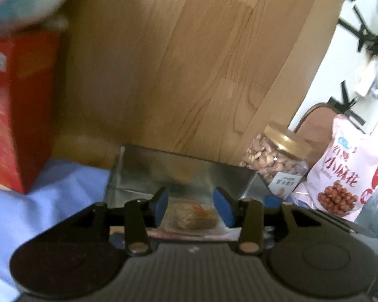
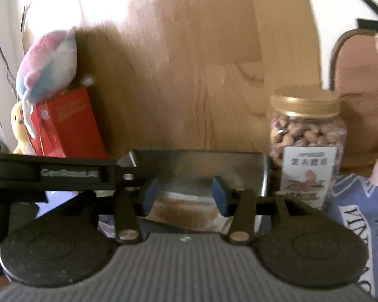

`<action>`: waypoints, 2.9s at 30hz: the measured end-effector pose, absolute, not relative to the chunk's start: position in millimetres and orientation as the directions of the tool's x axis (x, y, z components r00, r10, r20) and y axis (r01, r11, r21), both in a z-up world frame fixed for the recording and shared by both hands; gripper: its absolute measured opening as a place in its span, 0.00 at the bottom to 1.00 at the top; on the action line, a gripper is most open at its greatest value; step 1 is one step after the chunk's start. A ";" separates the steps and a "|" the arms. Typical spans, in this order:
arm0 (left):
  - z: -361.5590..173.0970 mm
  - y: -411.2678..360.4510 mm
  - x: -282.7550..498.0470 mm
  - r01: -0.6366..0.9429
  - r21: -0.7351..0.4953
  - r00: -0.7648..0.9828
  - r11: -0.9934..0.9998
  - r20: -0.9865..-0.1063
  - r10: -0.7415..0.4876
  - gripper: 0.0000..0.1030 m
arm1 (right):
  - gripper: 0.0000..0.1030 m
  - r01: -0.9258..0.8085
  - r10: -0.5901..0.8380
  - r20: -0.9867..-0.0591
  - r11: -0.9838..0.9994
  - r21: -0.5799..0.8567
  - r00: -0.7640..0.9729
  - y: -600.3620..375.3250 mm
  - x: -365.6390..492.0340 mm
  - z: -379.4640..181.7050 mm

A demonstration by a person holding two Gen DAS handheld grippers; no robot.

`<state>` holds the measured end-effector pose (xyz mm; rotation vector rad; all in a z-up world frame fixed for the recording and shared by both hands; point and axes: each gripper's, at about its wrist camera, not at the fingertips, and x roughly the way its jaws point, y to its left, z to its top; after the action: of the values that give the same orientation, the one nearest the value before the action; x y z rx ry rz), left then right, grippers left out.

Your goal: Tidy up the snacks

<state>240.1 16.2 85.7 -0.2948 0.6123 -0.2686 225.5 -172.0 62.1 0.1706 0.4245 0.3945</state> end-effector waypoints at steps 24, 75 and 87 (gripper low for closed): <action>27.5 119.3 88.1 -0.140 -0.407 0.795 0.902 -0.590 -0.143 0.54 | 0.80 -0.575 0.547 -0.596 0.801 0.168 0.588 -53.4 103.3 19.7; 19.1 114.7 91.3 -0.137 -0.276 0.780 0.951 -0.622 -0.068 0.56 | 0.40 -0.701 0.599 -0.519 0.713 0.000 0.610 -84.3 44.6 20.5; 18.2 114.4 90.4 -0.145 -0.249 0.781 0.958 -0.623 -0.043 0.62 | 0.42 -0.617 0.627 -0.524 0.755 0.222 0.577 -92.6 107.5 40.5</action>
<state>90.4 114.4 18.2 -0.2923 0.6747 0.0558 107.5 -92.6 40.5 0.0160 0.6194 0.7278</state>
